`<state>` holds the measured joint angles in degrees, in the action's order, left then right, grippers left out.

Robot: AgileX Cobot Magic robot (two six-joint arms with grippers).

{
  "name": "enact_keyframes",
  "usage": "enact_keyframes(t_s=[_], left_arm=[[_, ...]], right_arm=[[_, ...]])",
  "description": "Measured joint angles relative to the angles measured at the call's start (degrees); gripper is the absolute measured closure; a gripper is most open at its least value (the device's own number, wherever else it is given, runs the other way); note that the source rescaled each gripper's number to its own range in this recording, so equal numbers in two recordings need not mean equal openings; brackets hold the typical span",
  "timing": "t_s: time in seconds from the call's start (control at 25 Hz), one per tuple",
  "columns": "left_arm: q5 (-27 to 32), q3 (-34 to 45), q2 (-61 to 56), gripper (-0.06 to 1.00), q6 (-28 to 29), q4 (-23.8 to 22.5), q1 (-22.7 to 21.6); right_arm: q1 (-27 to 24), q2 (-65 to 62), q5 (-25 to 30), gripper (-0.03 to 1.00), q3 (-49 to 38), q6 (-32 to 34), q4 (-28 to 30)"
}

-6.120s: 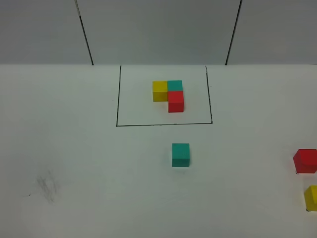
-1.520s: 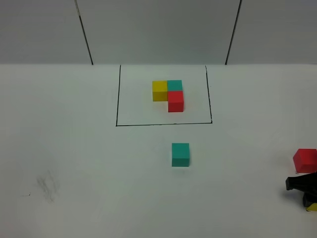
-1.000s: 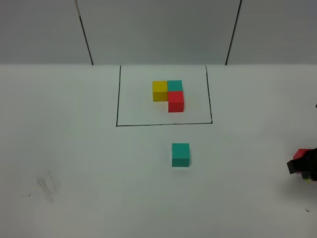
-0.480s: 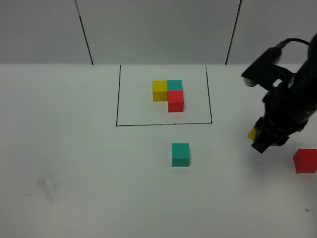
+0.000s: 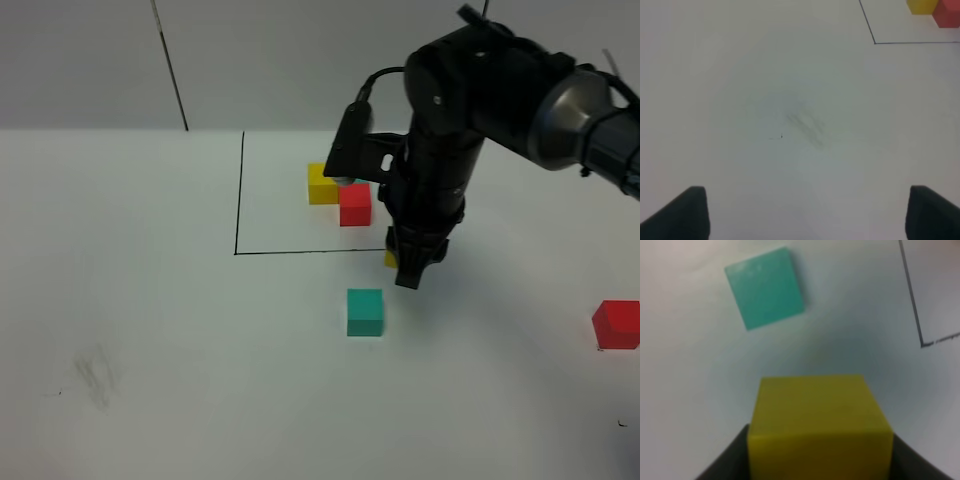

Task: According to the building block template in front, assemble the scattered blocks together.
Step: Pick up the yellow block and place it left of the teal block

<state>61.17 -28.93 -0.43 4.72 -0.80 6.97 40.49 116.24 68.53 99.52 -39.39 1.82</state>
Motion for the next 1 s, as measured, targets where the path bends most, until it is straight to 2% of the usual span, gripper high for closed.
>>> enact_keyframes(t_s=[0.24,0.36,0.52,0.72,1.0], left_arm=[[0.0,0.0,0.0,0.18,0.0,0.0,0.0],[0.0,0.0,0.0,0.18,0.0,0.0,0.0],[0.0,0.0,0.0,0.18,0.0,0.0,0.0],[0.0,0.0,0.0,0.18,0.0,0.0,0.0],[0.0,0.0,0.0,0.18,0.0,0.0,0.0]], right_arm=[[4.3,7.4,0.8,0.96,9.2,-5.5,-1.1],[6.1,8.5,1.0,0.96,10.1,-9.6,-2.9],[7.3,9.4,1.3,0.96,10.4,-11.8,-4.4],[8.3,11.3,0.9,0.96,10.4,-12.1,-4.9],[8.5,13.4,-3.6,0.96,10.4,-9.9,-5.1]])
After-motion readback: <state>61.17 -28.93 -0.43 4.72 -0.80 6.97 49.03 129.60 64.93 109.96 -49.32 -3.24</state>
